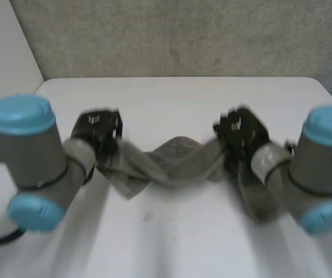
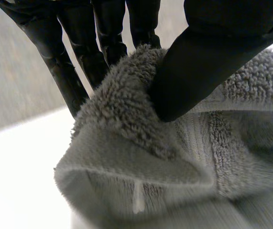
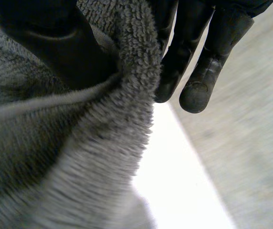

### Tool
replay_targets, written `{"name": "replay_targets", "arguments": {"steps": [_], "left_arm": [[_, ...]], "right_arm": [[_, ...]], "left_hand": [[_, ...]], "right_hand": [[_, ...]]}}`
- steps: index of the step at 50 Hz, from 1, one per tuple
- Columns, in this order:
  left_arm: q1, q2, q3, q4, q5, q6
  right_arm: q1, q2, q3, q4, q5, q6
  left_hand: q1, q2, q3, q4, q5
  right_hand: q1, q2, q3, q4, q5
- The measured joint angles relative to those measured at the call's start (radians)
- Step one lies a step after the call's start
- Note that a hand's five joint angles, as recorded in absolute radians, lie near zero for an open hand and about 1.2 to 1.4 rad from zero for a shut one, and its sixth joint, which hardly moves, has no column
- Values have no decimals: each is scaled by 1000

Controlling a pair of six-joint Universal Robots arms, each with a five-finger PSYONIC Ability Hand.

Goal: Fold the towel.

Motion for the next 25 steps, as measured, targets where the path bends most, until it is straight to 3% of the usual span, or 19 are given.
{"name": "replay_targets", "arguments": {"steps": [7, 10, 15, 20, 25], "left_arm": [[1, -115, 424, 2, 0, 7], [2, -167, 631, 3, -1, 10], [4, -199, 853, 2, -12, 3], [13, -192, 834, -4, -23, -4], [35, -145, 583, -1, -31, -10]], "right_arm": [[2, 76, -414, -38, -3, -154], [5, 97, -587, -91, 1, -159], [12, 104, -700, -137, 7, -84], [17, 97, -655, -75, 2, -11], [17, 118, -538, 92, -27, 11]], "left_hand": [[4, 0, 0, 0, 0], [4, 0, 0, 0, 0], [4, 0, 0, 0, 0], [4, 0, 0, 0, 0], [4, 0, 0, 0, 0]], "right_hand": [[0, 0, 0, 0, 0], [0, 0, 0, 0, 0], [0, 0, 0, 0, 0], [0, 0, 0, 0, 8], [0, 0, 0, 0, 8]]}}
